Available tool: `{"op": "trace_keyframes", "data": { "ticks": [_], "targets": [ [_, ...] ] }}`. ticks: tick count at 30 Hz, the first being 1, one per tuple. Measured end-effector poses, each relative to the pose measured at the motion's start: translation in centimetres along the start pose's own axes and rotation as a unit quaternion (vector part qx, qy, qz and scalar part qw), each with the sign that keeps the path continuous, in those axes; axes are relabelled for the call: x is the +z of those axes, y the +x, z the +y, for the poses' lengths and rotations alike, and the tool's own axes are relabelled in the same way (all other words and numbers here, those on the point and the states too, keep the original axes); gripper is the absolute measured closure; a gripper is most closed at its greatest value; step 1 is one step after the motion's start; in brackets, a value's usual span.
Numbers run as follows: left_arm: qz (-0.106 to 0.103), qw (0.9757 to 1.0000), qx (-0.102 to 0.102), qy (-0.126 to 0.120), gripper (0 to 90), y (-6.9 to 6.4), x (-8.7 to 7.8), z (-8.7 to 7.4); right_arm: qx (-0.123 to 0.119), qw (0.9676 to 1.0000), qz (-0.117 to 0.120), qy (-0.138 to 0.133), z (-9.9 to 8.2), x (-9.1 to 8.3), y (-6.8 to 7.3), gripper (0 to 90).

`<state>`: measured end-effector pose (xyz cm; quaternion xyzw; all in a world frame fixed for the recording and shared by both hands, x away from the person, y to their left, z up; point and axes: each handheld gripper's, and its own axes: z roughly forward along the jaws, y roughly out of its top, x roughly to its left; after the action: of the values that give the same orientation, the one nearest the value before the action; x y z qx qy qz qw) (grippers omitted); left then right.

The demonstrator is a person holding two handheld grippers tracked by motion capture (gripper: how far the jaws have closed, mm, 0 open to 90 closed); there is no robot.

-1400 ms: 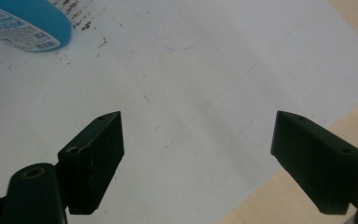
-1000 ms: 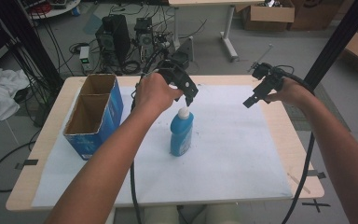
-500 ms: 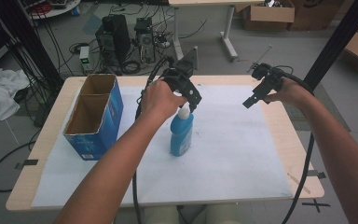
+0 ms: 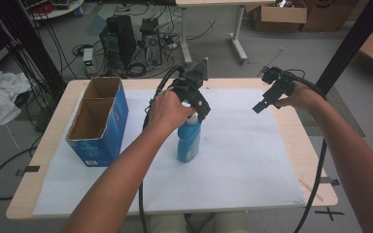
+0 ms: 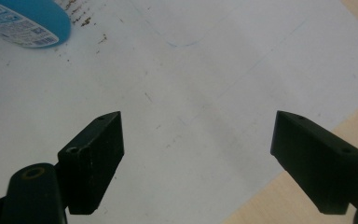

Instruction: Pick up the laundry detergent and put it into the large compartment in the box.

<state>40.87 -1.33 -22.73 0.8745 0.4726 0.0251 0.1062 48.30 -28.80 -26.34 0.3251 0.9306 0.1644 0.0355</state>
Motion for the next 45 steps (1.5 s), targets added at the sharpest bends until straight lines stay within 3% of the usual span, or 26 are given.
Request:
{"op": "trace_keyframes", "data": {
  "ticks": [19, 30, 45],
  "targets": [
    [0.001, 0.9998, 0.011, 0.014, 19.0, -0.4, 3.1, -0.2, -0.001, 1.0, 0.002, 0.001, 0.0, 0.2, -0.1, 17.1],
    [-0.001, 0.9998, -0.004, 0.021, 19.0, -0.2, 4.8, -0.5, -0.002, 1.0, 0.005, 0.002, -0.2, 0.5, -0.2, 17.1],
    [-0.001, 0.9996, -0.009, 0.026, 19.1, -0.3, 6.2, -0.8, -0.002, 1.0, 0.008, 0.001, -0.2, 0.7, -0.2, 17.2]
  ]
}}
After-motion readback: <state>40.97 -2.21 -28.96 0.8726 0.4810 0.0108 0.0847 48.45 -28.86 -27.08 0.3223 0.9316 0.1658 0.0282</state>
